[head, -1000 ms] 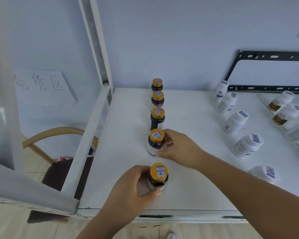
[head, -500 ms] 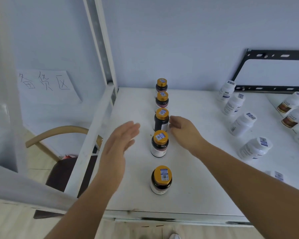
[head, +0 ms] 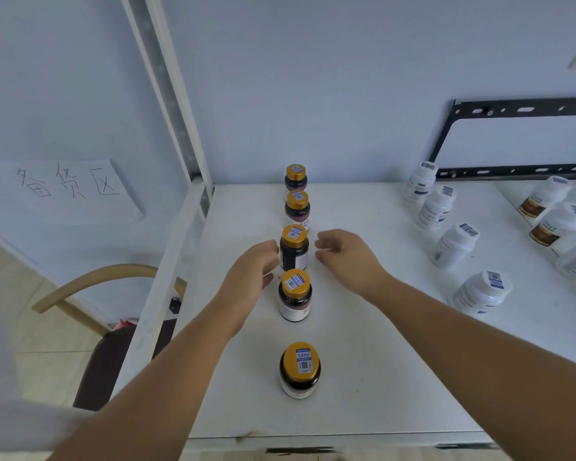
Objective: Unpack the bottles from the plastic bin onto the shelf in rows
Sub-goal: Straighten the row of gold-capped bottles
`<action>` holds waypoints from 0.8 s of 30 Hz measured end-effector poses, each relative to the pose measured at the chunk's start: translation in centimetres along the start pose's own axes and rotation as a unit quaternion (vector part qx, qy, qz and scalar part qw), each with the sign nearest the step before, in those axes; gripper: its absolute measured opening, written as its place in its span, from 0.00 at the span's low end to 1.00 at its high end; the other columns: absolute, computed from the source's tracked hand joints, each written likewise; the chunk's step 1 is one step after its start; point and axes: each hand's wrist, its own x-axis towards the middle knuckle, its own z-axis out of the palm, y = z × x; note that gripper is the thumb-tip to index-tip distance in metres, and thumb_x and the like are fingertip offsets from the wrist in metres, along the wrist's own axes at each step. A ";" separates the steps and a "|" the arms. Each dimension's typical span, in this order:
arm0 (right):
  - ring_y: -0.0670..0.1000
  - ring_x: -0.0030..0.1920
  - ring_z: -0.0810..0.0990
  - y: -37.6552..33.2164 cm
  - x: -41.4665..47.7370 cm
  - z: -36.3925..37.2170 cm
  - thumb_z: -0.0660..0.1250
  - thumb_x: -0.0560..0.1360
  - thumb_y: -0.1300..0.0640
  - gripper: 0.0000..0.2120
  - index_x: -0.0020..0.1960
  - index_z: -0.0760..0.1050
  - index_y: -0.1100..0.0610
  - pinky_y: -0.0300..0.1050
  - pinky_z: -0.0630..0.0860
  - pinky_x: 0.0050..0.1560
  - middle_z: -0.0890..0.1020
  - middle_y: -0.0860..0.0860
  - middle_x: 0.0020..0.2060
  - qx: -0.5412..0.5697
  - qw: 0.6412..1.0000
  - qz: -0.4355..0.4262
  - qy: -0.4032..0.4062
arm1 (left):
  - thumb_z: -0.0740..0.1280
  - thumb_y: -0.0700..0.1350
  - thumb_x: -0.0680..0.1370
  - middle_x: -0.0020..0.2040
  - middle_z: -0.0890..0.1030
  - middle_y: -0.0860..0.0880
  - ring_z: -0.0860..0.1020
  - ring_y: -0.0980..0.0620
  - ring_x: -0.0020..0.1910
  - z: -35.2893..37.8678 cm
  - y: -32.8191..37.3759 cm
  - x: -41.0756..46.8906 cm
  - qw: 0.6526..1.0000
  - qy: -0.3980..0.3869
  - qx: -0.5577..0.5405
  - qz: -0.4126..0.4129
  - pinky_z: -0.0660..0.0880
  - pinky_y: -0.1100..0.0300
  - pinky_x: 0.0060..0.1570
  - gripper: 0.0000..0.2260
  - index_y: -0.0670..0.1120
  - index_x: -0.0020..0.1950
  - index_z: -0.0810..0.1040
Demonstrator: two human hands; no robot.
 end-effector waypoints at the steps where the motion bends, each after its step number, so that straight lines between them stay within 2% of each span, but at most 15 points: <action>1: 0.48 0.58 0.80 -0.1 0.9 -0.5 0.68 0.78 0.55 0.21 0.71 0.72 0.55 0.40 0.72 0.56 0.81 0.49 0.62 0.001 1.000 0.003 0.026 | 0.63 0.47 0.81 0.67 0.77 0.51 0.76 0.51 0.65 -0.4 -0.3 0.2 0.998 -0.002 0.059 0.034 0.73 0.49 0.67 0.16 0.50 0.69 0.76; 3: 0.49 0.57 0.79 -0.6 2.9 -1.3 0.70 0.77 0.52 0.23 0.71 0.72 0.55 0.41 0.72 0.54 0.81 0.49 0.61 -0.008 0.999 -0.002 0.046 | 0.65 0.51 0.79 0.62 0.78 0.57 0.77 0.53 0.62 -1.3 -0.8 0.6 0.987 0.019 0.141 0.075 0.76 0.53 0.61 0.16 0.54 0.67 0.76; 5: 0.50 0.58 0.79 -1.2 4.8 -1.5 0.72 0.76 0.50 0.27 0.72 0.70 0.54 0.42 0.73 0.55 0.80 0.50 0.63 -0.033 0.999 -0.013 0.029 | 0.68 0.53 0.77 0.57 0.78 0.62 0.78 0.59 0.57 -1.7 -0.9 1.0 0.980 0.043 0.177 0.086 0.76 0.60 0.51 0.16 0.56 0.66 0.77; 8: 0.49 0.55 0.79 -2.0 6.9 -1.2 0.74 0.73 0.47 0.28 0.70 0.71 0.53 0.42 0.72 0.54 0.80 0.49 0.62 -0.077 0.996 -0.042 -0.010 | 0.71 0.52 0.76 0.55 0.78 0.63 0.76 0.65 0.51 -1.6 -0.3 1.6 0.972 0.059 0.204 0.098 0.73 0.64 0.45 0.18 0.56 0.65 0.77; 10: 0.49 0.54 0.79 -2.2 7.9 -0.6 0.73 0.73 0.48 0.23 0.65 0.75 0.52 0.41 0.70 0.51 0.81 0.49 0.59 -0.110 0.992 -0.064 -0.012 | 0.71 0.50 0.76 0.58 0.79 0.59 0.77 0.62 0.51 -1.3 0.5 2.2 0.973 0.074 0.196 0.097 0.73 0.64 0.45 0.18 0.54 0.66 0.77; 13: 0.50 0.51 0.79 -2.5 9.0 0.4 0.71 0.74 0.49 0.17 0.62 0.76 0.52 0.42 0.70 0.49 0.82 0.49 0.55 -0.149 0.986 -0.080 -0.011 | 0.72 0.48 0.76 0.60 0.80 0.56 0.78 0.59 0.53 -0.9 1.6 2.8 0.973 0.084 0.193 0.098 0.75 0.60 0.51 0.18 0.53 0.66 0.77; 18: 0.53 0.57 0.79 -2.2 10.4 -0.8 0.71 0.75 0.52 0.23 0.68 0.72 0.57 0.45 0.74 0.56 0.80 0.52 0.60 -0.215 0.973 -0.070 -0.047 | 0.72 0.48 0.75 0.59 0.80 0.57 0.79 0.58 0.55 -1.2 1.4 2.9 0.972 0.079 0.204 0.090 0.79 0.52 0.57 0.18 0.54 0.64 0.78; 21: 0.55 0.60 0.78 -2.3 11.9 -2.5 0.71 0.76 0.51 0.25 0.70 0.71 0.58 0.44 0.72 0.55 0.80 0.54 0.62 -0.193 0.979 -0.056 -0.010 | 0.72 0.48 0.75 0.58 0.80 0.59 0.78 0.61 0.53 -1.5 0.7 2.6 0.969 0.075 0.219 0.088 0.79 0.58 0.48 0.17 0.55 0.63 0.78; 24: 0.55 0.61 0.78 -3.0 13.6 -2.6 0.72 0.76 0.49 0.30 0.73 0.67 0.57 0.43 0.71 0.54 0.79 0.54 0.65 -0.134 0.990 -0.048 0.009 | 0.71 0.48 0.76 0.56 0.79 0.60 0.77 0.64 0.52 -2.0 0.3 2.5 0.968 0.080 0.223 0.085 0.73 0.65 0.40 0.16 0.56 0.64 0.77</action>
